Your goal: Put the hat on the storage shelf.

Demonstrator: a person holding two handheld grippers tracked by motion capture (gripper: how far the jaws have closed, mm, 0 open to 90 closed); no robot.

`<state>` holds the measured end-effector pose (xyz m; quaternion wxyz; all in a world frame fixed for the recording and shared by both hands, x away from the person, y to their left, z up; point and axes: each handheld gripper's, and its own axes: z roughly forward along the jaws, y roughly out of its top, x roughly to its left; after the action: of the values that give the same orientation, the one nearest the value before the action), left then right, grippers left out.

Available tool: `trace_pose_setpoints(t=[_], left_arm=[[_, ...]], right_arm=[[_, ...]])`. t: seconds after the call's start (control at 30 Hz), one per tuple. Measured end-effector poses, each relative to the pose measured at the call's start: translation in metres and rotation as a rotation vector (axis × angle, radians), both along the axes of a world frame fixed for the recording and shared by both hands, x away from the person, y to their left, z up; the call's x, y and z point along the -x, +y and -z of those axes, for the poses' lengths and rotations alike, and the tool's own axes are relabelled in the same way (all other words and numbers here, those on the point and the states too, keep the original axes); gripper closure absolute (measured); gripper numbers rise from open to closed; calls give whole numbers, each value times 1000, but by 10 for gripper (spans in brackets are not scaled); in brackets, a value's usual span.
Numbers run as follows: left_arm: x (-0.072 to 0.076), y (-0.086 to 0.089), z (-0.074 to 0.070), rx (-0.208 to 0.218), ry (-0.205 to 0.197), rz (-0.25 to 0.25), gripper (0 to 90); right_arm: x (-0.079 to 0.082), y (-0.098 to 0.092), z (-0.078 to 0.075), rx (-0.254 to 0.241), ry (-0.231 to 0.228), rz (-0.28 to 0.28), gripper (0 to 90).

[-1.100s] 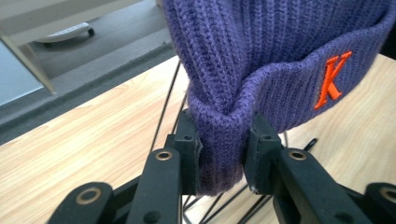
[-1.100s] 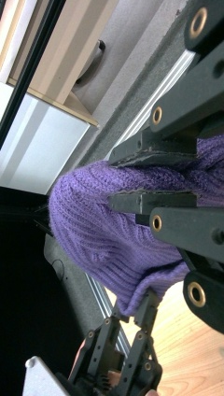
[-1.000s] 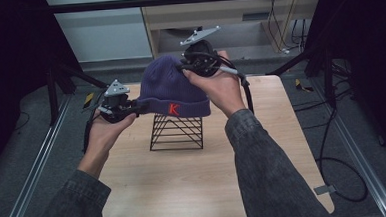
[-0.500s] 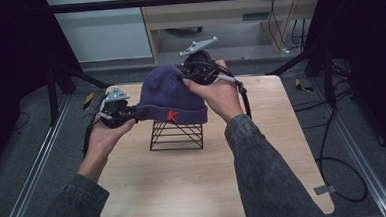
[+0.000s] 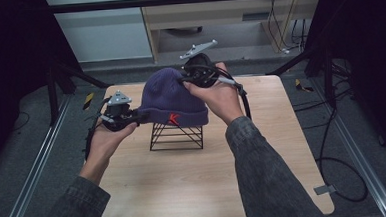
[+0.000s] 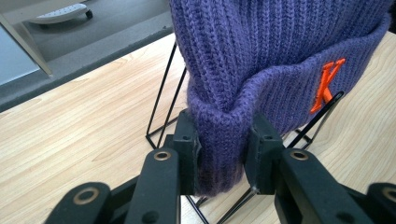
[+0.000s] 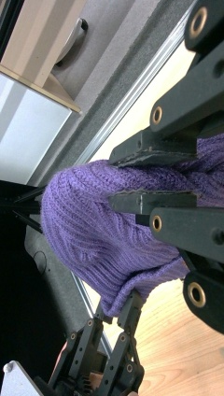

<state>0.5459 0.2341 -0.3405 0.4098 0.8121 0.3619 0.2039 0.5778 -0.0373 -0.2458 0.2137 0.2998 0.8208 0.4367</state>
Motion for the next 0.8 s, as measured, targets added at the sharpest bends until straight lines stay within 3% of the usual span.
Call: trace_pose_setpoints(t=[0.8], left_arm=[[2, 2, 9, -5, 8, 3, 688]], right_arm=[[5, 3, 4, -5, 5, -15, 779]])
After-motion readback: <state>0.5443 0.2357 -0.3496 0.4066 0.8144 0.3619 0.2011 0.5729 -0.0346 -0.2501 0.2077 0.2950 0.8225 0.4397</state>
